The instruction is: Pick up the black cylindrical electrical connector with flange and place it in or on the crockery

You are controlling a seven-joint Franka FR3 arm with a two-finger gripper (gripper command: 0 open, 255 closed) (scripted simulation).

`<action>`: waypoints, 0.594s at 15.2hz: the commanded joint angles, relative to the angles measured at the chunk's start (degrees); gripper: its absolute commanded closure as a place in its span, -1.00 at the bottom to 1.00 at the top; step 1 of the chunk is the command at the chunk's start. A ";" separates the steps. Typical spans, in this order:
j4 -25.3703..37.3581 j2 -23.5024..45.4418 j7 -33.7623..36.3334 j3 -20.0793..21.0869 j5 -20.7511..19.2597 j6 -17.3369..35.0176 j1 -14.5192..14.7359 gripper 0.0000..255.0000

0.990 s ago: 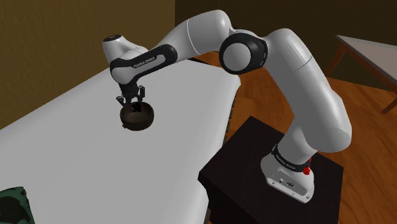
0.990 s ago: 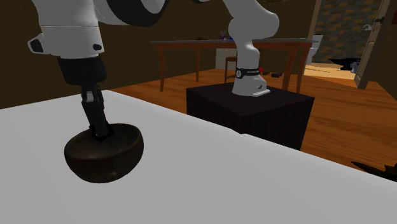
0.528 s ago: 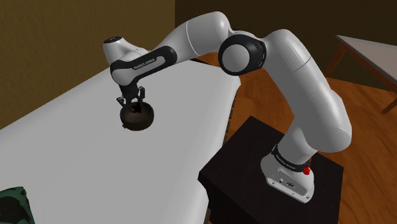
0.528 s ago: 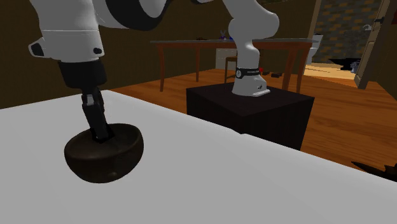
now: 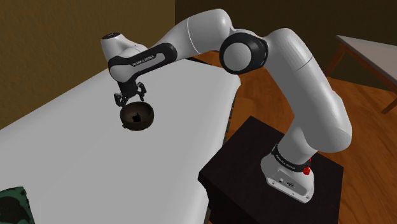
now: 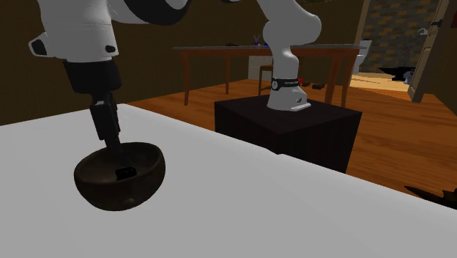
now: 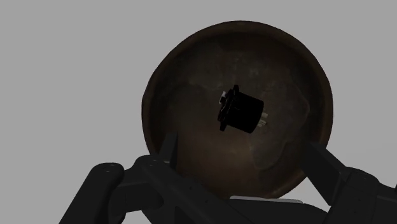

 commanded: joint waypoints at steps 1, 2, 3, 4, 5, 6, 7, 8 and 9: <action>1.13 -1.46 -0.35 0.20 0.29 -2.57 -0.03 -1.00; 1.76 -1.98 -0.44 0.29 0.40 -3.71 0.04 -1.00; 1.76 -1.98 -0.44 0.29 0.40 -3.71 0.04 -1.00; 1.75 -1.99 -0.44 0.29 0.40 -3.71 0.04 -1.00; 1.75 -1.98 -0.44 0.29 0.40 -3.71 0.04 -1.00; 1.76 -1.98 -0.44 0.29 0.40 -3.71 0.04 -1.00; 1.76 -1.98 -0.44 0.29 0.40 -3.71 0.04 -1.00; 1.76 -1.98 -0.44 0.29 0.40 -3.71 0.04 -1.00; 1.76 -1.98 -0.44 0.29 0.40 -3.71 0.04 -1.00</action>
